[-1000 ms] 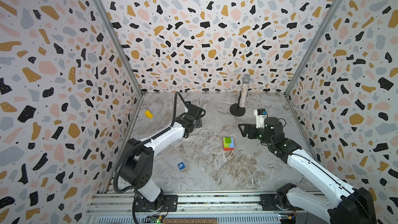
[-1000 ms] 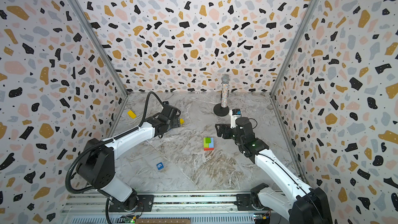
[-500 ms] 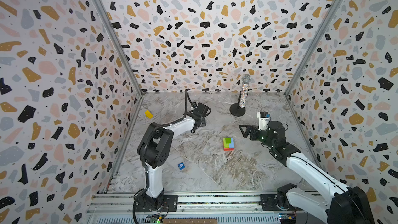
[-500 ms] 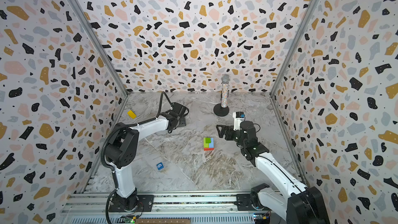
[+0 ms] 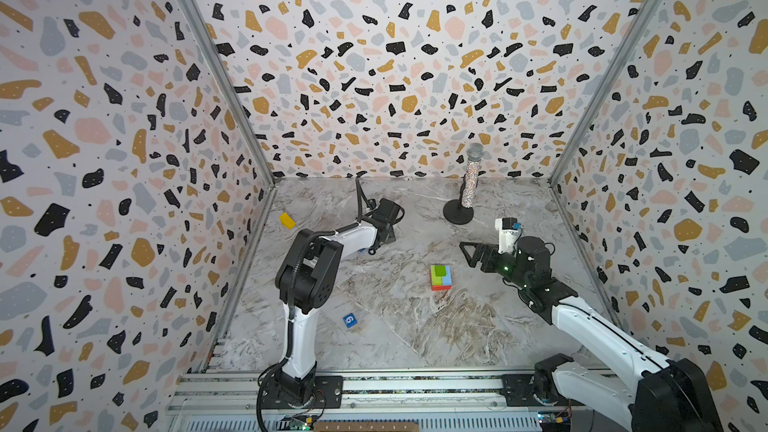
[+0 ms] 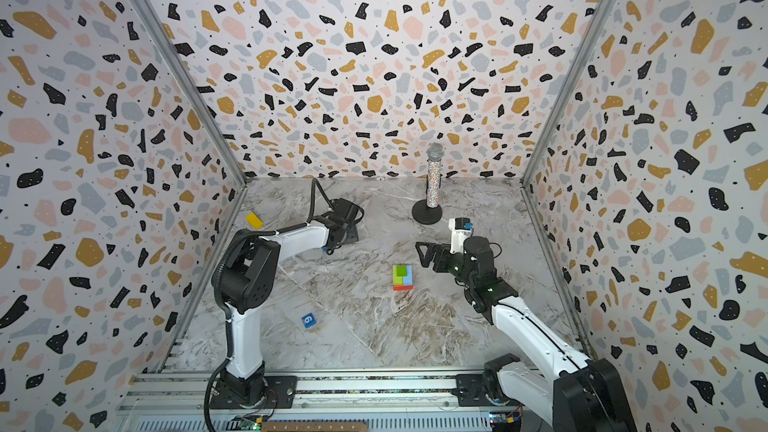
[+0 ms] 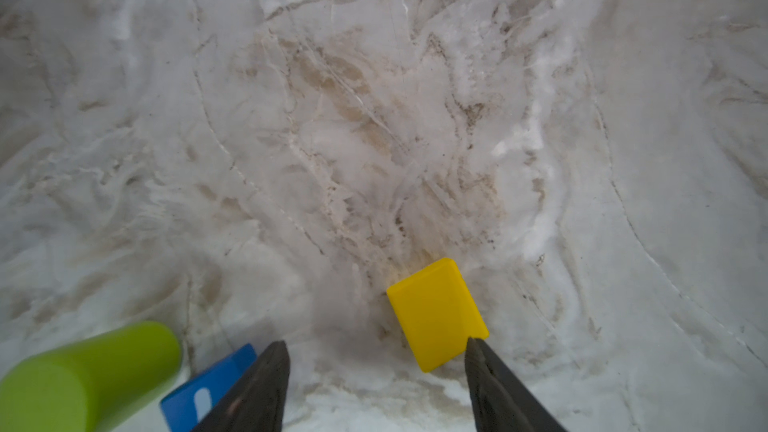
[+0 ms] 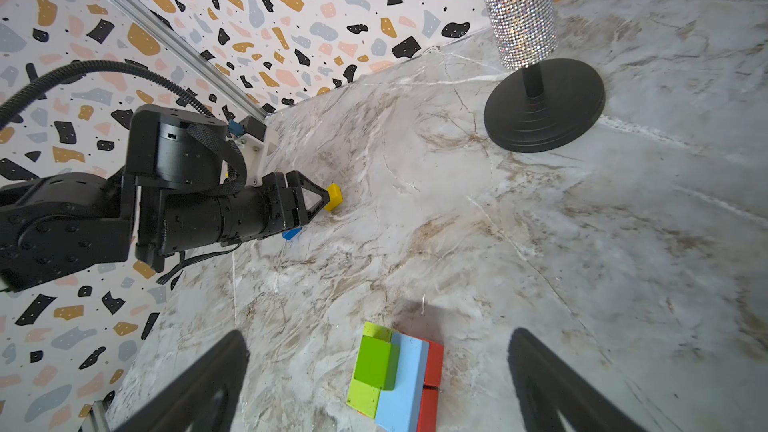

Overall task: Build the wood block tower
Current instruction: 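Move the left gripper to the yellow cube while the right gripper draws back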

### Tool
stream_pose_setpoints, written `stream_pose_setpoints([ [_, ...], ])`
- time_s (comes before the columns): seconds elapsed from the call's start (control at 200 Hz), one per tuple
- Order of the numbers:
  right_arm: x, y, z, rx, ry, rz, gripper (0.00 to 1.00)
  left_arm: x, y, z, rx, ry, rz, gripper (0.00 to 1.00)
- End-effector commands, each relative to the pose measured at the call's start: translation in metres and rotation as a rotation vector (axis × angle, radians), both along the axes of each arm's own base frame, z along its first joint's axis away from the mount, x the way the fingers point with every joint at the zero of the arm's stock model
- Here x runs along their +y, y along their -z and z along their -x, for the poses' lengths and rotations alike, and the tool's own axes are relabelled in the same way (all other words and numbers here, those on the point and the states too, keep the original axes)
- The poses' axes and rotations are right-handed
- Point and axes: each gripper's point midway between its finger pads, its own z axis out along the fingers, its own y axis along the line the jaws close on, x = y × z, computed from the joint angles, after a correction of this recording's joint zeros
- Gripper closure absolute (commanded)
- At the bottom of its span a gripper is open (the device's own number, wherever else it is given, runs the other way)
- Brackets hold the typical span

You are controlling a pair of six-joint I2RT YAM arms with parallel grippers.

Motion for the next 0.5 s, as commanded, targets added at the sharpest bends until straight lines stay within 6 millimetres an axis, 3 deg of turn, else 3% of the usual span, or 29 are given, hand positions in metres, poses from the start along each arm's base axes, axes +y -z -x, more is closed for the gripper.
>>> stream_pose_setpoints([
  [0.0, 0.0031, -0.006, -0.0006, -0.015, -0.015, -0.025, 0.01, -0.0112, -0.0141, -0.0171, -0.053, -0.005, 0.054, 0.33],
  [0.496, 0.0052, -0.0055, 0.0008, -0.011, -0.027, -0.036, 0.01, -0.0175, -0.0056, -0.0226, -0.044, -0.003, 0.077, 0.38],
])
